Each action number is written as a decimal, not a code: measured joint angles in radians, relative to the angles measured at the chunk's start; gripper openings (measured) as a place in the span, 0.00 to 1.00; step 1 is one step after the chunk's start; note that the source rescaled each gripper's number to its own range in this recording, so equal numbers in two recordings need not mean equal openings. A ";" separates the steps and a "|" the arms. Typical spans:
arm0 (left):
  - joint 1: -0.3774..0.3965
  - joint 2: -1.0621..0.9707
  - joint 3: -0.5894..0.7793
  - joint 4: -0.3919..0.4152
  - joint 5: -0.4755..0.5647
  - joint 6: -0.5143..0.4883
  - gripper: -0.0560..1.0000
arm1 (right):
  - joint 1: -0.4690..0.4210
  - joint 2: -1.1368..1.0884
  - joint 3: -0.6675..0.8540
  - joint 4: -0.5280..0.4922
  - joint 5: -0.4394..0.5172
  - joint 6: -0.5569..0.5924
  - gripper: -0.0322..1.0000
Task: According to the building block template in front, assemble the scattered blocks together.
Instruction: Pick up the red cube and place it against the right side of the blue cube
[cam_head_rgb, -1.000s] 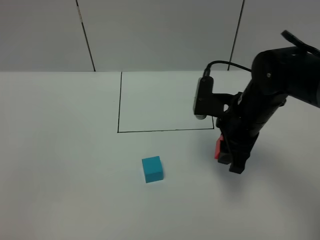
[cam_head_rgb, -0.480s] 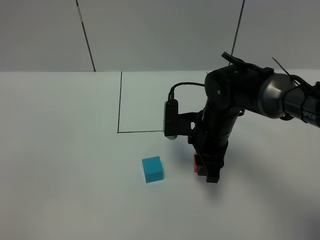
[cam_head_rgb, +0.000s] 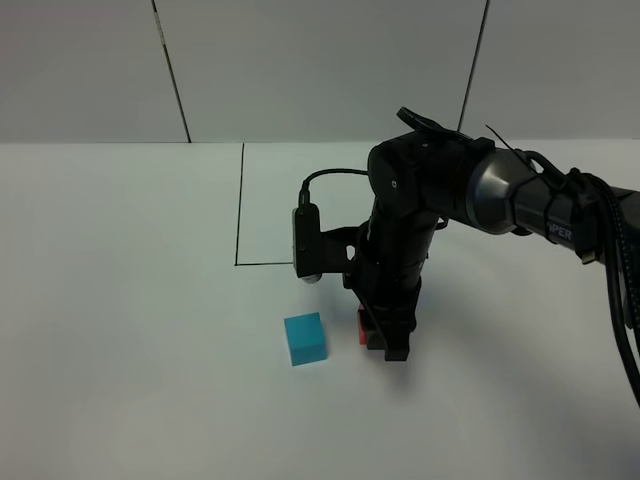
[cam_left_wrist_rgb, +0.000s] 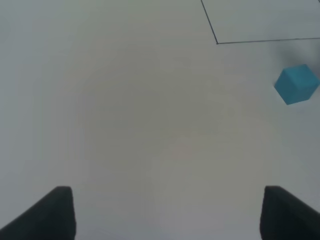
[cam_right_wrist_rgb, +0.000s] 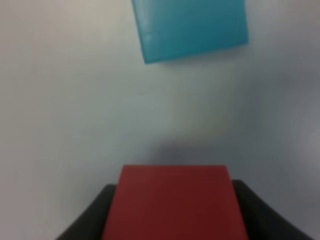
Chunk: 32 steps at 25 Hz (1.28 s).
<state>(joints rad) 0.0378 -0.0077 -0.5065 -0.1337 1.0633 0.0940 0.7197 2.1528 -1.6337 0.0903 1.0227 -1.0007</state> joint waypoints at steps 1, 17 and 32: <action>0.000 0.000 0.000 0.000 0.000 0.000 1.00 | 0.002 0.001 0.000 0.000 0.000 -0.004 0.03; 0.000 0.000 0.000 0.000 0.000 0.001 1.00 | 0.011 0.055 -0.026 0.031 -0.027 -0.023 0.03; 0.000 0.000 0.000 0.000 0.000 0.001 1.00 | 0.011 0.089 -0.092 0.072 -0.039 -0.021 0.03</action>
<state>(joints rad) 0.0378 -0.0077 -0.5065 -0.1337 1.0633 0.0951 0.7306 2.2416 -1.7259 0.1619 0.9836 -1.0219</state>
